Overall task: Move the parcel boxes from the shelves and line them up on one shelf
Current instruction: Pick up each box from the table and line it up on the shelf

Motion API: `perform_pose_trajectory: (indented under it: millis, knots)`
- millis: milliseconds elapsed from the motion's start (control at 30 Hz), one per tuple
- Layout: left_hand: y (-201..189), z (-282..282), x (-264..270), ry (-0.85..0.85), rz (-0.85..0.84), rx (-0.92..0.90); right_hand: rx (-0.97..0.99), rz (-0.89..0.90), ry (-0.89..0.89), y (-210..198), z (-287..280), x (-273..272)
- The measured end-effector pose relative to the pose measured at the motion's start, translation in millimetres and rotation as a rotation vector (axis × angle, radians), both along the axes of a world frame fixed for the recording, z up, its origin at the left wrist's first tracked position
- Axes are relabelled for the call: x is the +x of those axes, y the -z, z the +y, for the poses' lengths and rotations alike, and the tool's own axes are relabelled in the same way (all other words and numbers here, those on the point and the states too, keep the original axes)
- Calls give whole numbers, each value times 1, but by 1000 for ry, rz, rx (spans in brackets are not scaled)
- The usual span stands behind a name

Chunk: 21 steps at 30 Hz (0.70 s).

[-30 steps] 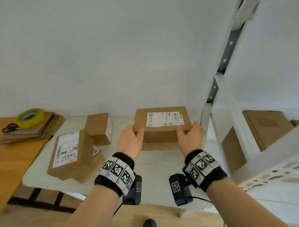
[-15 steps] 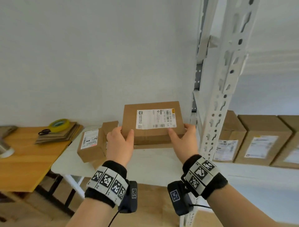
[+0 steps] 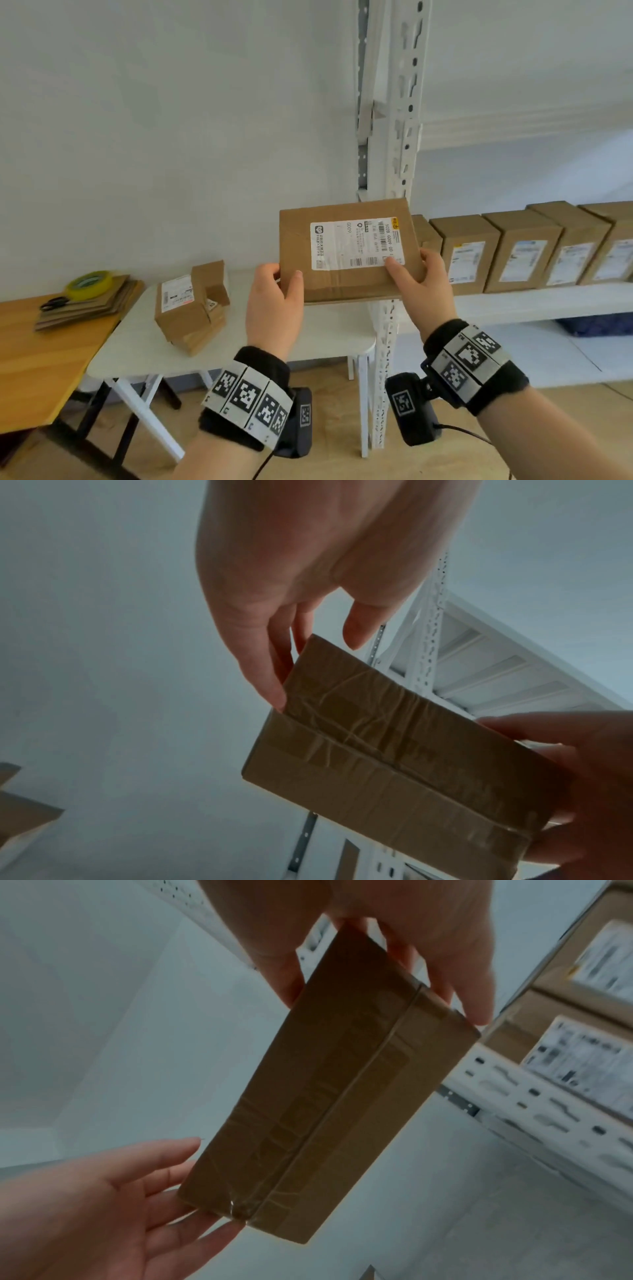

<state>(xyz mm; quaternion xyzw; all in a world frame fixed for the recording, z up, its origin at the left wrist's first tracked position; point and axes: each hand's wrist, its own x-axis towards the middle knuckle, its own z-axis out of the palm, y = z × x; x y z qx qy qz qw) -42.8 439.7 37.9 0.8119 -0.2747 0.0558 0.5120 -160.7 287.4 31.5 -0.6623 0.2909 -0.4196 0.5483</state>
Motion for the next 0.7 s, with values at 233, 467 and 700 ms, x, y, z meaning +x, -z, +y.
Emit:
perform_pose_trajectory:
  millis: [233,467,700]
  knots:
    - [0,-43,-48,159,16,17,62,-48,138,-7,-28,-75]
    - [-1,-119,-104,373,-28,91,71,-40,137,-17,-81,-158]
    - [2,-218,-199,432,57,56,122,-48,175,-12,-169,-262]
